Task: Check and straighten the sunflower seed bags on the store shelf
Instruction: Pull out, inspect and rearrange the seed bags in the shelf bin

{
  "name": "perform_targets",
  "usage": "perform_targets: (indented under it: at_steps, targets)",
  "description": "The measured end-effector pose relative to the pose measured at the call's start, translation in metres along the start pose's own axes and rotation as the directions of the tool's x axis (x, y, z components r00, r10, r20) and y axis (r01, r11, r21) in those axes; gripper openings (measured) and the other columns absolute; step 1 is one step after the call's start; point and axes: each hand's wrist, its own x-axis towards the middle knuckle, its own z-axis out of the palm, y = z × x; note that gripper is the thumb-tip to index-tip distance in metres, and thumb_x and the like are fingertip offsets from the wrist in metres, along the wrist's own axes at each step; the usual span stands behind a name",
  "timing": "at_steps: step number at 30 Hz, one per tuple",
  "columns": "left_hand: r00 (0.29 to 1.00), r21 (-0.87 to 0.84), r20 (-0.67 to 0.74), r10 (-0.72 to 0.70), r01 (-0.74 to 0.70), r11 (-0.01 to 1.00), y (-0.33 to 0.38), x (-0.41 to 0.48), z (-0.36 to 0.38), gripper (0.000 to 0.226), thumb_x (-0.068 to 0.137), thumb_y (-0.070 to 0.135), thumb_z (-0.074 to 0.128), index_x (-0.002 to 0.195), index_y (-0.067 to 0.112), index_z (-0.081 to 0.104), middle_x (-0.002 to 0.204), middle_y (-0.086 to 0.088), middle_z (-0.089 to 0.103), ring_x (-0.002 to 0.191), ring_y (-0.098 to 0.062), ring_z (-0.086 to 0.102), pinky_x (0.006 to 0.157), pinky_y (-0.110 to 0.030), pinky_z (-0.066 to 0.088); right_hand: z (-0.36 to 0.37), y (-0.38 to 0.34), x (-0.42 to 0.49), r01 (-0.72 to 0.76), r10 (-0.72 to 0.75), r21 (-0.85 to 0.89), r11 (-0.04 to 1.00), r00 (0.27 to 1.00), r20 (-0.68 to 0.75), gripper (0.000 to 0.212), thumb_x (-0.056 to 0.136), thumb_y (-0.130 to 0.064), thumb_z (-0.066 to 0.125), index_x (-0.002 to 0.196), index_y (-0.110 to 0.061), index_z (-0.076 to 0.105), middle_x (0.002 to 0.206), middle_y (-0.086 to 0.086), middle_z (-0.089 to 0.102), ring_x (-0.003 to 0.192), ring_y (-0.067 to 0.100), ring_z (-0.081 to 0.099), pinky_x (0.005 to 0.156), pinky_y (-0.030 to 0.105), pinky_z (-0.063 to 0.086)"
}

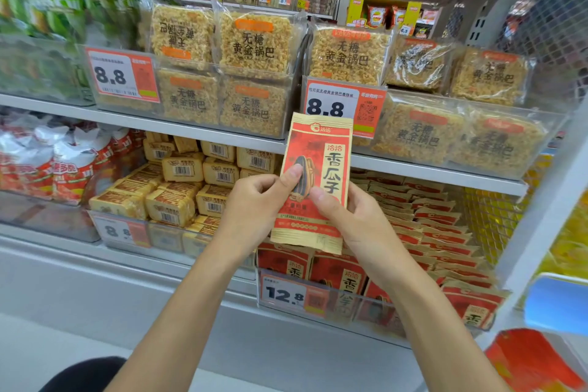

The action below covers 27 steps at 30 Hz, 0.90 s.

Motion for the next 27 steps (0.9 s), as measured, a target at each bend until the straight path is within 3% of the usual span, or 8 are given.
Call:
perform_targets:
  at_steps: [6, 8, 11, 13, 15, 17, 21, 27]
  targets:
    - [0.997, 0.025, -0.070, 0.022, -0.021, 0.999, 0.000, -0.001, 0.003, 0.080, 0.075, 0.073, 0.063, 0.082, -0.007, 0.062, 0.080, -0.029, 0.068, 0.064, -0.032, 0.063, 0.064, -0.048, 0.052, -0.009, 0.000, -0.002, 0.005, -0.001, -0.043, 0.999, 0.996, 0.086, 0.054, 0.077, -0.010, 0.078, 0.126, -0.016, 0.055, 0.115, 0.004, 0.072, 0.106, 0.022, 0.068, 0.097, 0.042, 0.053]
    - [0.980, 0.181, -0.173, 0.093, -0.061, 0.982, -0.002, -0.002, 0.006, 0.054, 0.080, 0.064, 0.063, 0.105, 0.016, 0.064, 0.084, -0.002, 0.074, 0.070, -0.018, 0.070, 0.069, -0.045, 0.058, -0.007, -0.001, -0.003, 0.020, -0.017, -0.130, 0.991, 0.999, 0.028, 0.054, 0.080, -0.008, 0.078, 0.126, -0.021, 0.055, 0.112, -0.002, 0.072, 0.103, 0.015, 0.069, 0.096, 0.042, 0.054]
    - [0.905, 0.525, -0.222, 0.363, -0.203, 0.827, 0.005, -0.003, 0.005, 0.058, 0.087, 0.051, 0.064, 0.141, 0.039, 0.044, 0.122, 0.020, 0.057, 0.092, 0.004, 0.064, 0.072, -0.025, 0.056, 0.001, -0.006, -0.007, 0.133, -0.159, -0.351, 0.927, 0.986, -0.046, 0.066, 0.087, -0.017, 0.072, 0.141, -0.039, 0.040, 0.123, -0.020, 0.061, 0.111, -0.003, 0.060, 0.097, 0.029, 0.052]
    - [0.936, 0.289, -0.096, 0.339, -0.299, 0.909, 0.008, -0.005, 0.006, 0.059, 0.088, 0.060, 0.056, 0.141, 0.034, 0.051, 0.127, 0.016, 0.062, 0.103, 0.000, 0.065, 0.081, -0.024, 0.057, 0.008, -0.009, -0.010, 0.228, -0.242, -0.445, 0.866, 0.970, 0.027, 0.070, 0.091, -0.036, 0.063, 0.146, -0.053, 0.025, 0.138, -0.022, 0.041, 0.126, -0.007, 0.043, 0.101, 0.021, 0.042]
    - [0.980, -0.124, 0.023, 0.199, -0.195, 0.973, 0.016, -0.011, 0.010, 0.068, 0.086, 0.067, 0.045, 0.133, 0.020, 0.058, 0.119, 0.006, 0.071, 0.106, -0.009, 0.069, 0.087, -0.024, 0.056, 0.010, -0.011, -0.010, 0.272, -0.260, -0.486, 0.830, 0.961, 0.094, 0.062, 0.090, -0.057, 0.049, 0.145, -0.060, 0.021, 0.153, -0.026, 0.014, 0.143, -0.007, 0.014, 0.115, 0.028, 0.026]
    - [0.991, -0.329, 0.056, 0.118, -0.093, 0.940, 0.021, -0.014, 0.011, 0.063, 0.084, 0.058, 0.042, 0.125, 0.014, 0.061, 0.114, -0.001, 0.074, 0.106, -0.016, 0.070, 0.092, -0.030, 0.056, 0.009, -0.011, -0.010, 0.300, -0.288, -0.420, 0.857, 0.953, 0.092, 0.053, 0.094, -0.056, 0.042, 0.144, -0.057, 0.027, 0.158, -0.027, 0.003, 0.145, -0.011, 0.001, 0.118, 0.027, 0.014]
    - [0.999, -0.367, 0.001, 0.052, -0.048, 0.929, 0.020, -0.012, 0.011, 0.036, 0.098, 0.036, 0.044, 0.122, 0.016, 0.060, 0.108, -0.006, 0.075, 0.097, -0.020, 0.073, 0.083, -0.034, 0.060, 0.002, -0.010, -0.006, 0.230, -0.224, -0.154, 0.961, 0.973, 0.060, 0.074, 0.098, -0.032, 0.056, 0.154, -0.041, 0.010, 0.147, -0.019, 0.043, 0.133, -0.002, 0.044, 0.110, 0.034, 0.041]
    - [0.998, -0.360, -0.023, 0.058, -0.063, 0.931, 0.014, -0.007, 0.011, 0.026, 0.103, 0.023, 0.043, 0.123, 0.017, 0.057, 0.109, -0.008, 0.074, 0.094, -0.018, 0.073, 0.078, -0.031, 0.061, 0.006, -0.005, -0.004, 0.187, -0.184, -0.116, 0.975, 0.982, 0.035, 0.055, 0.093, -0.012, 0.063, 0.141, -0.028, 0.041, 0.124, -0.011, 0.066, 0.114, 0.005, 0.062, 0.092, 0.021, 0.051]
